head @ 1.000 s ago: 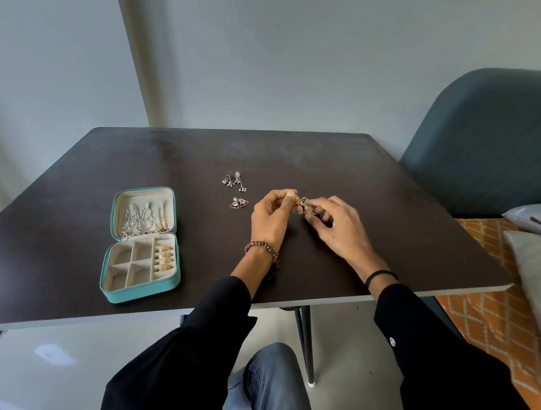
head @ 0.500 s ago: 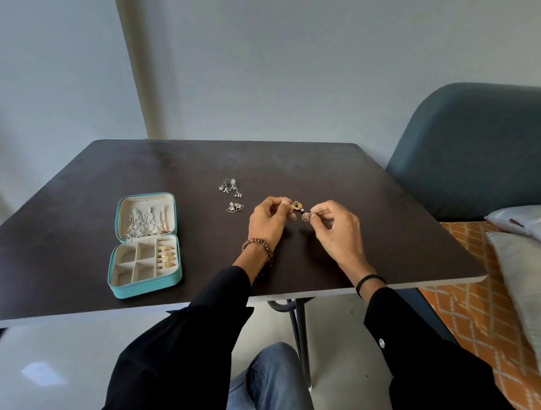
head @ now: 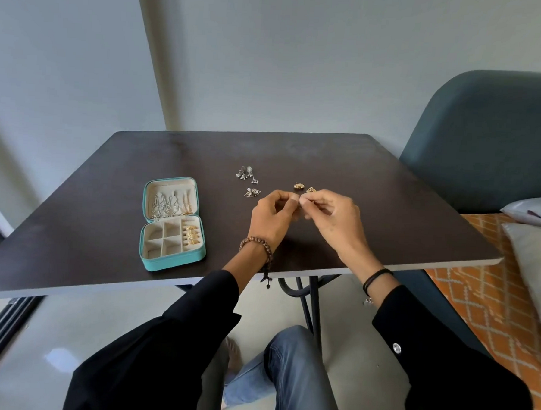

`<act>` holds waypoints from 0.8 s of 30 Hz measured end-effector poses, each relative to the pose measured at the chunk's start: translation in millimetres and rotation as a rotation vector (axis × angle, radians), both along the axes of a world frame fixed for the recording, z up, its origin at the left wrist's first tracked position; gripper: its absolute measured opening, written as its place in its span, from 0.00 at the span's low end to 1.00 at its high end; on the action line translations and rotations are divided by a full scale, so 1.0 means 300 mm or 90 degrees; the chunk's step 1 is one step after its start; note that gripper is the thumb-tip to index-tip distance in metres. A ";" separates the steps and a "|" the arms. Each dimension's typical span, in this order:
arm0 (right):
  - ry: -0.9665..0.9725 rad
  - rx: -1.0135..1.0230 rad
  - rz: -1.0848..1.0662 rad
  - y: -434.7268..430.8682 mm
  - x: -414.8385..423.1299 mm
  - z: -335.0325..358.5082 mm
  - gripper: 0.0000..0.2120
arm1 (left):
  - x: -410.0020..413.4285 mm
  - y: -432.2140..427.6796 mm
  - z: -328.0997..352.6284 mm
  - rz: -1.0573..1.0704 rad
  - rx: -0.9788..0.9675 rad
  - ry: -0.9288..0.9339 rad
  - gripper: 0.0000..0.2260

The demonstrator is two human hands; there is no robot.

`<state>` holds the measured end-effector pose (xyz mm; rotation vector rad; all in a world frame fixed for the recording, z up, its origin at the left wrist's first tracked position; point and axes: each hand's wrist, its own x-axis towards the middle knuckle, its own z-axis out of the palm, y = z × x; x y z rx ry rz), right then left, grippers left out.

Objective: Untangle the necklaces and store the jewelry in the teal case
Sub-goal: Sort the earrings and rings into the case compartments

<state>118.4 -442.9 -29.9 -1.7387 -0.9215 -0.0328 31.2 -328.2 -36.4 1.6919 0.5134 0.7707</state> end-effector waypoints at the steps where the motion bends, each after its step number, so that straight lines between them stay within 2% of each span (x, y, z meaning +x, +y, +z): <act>1: 0.025 0.009 0.017 0.004 -0.017 0.008 0.04 | -0.012 0.004 0.002 0.007 0.004 -0.004 0.06; 7: 0.168 0.040 0.059 0.023 -0.069 0.024 0.11 | -0.070 0.026 -0.001 0.024 0.028 -0.001 0.06; 14: 0.211 0.019 0.035 0.060 -0.107 0.020 0.19 | -0.117 0.027 0.004 0.021 -0.005 -0.022 0.08; 24: 0.211 0.038 0.004 0.091 -0.147 0.014 0.15 | -0.182 0.037 -0.024 0.075 -0.033 -0.027 0.07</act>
